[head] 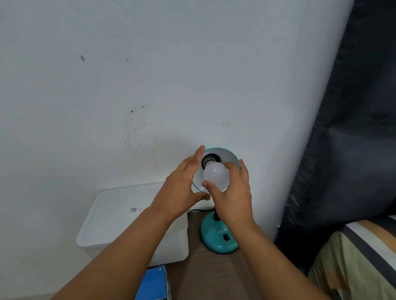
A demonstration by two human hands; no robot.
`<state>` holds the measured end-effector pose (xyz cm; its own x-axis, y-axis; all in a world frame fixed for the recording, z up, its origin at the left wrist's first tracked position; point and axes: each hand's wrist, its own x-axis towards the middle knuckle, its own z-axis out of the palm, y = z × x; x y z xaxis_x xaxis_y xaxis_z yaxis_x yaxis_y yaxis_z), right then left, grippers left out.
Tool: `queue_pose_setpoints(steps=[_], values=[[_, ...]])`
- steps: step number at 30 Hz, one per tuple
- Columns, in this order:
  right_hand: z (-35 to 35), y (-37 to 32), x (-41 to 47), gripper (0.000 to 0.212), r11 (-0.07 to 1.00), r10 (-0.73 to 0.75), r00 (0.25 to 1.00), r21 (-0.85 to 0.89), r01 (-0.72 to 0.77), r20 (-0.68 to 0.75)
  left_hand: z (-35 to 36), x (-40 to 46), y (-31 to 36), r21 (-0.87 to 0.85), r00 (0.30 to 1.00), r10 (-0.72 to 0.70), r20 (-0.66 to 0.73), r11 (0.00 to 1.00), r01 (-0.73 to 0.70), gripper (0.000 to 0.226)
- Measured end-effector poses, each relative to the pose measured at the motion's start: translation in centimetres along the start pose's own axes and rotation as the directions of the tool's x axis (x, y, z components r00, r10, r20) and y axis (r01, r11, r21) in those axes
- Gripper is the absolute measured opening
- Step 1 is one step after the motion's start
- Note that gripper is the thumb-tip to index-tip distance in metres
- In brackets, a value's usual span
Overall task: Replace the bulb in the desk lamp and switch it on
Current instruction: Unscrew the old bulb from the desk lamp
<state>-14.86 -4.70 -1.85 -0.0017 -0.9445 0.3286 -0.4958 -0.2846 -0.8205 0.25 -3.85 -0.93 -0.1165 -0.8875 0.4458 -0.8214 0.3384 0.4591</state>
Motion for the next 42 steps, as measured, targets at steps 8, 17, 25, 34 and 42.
queue_pose_setpoints(steps=[8, 17, 25, 34, 42], values=[[-0.2, 0.3, 0.0, 0.078, 0.996, -0.003, 0.999, 0.089, -0.001, 0.043, -0.1, -0.1, 0.0, -0.015, 1.0, -0.007, 0.008, 1.0, 0.007, 0.114], [0.0, 0.8, 0.1, 0.065, 0.996, -0.072, 0.996, 0.063, 0.069, 0.057, 0.1, 0.1, 0.0, -0.012, 1.0, 0.0, 0.009, 1.0, 0.0, 0.116], [0.2, 1.0, 0.3, 0.079, 0.992, -0.01, 1.0, 0.127, 0.01, 0.003, 0.0, 0.0, 0.2, -0.02, 1.0, 0.005, 0.005, 1.0, -0.005, 0.109], [0.3, 1.6, 0.2, 0.076, 0.98, -0.089, 0.993, 0.184, 0.074, 0.076, 0.0, -0.1, -0.2, -0.009, 1.0, 0.004, 0.007, 1.0, -0.004, 0.113], [0.4, 1.2, 0.4, 0.061, 0.98, -0.049, 0.999, 0.195, 0.046, 0.014, 0.1, 0.1, -0.1, -0.011, 1.0, -0.003, 0.017, 1.0, 0.003, 0.117]])
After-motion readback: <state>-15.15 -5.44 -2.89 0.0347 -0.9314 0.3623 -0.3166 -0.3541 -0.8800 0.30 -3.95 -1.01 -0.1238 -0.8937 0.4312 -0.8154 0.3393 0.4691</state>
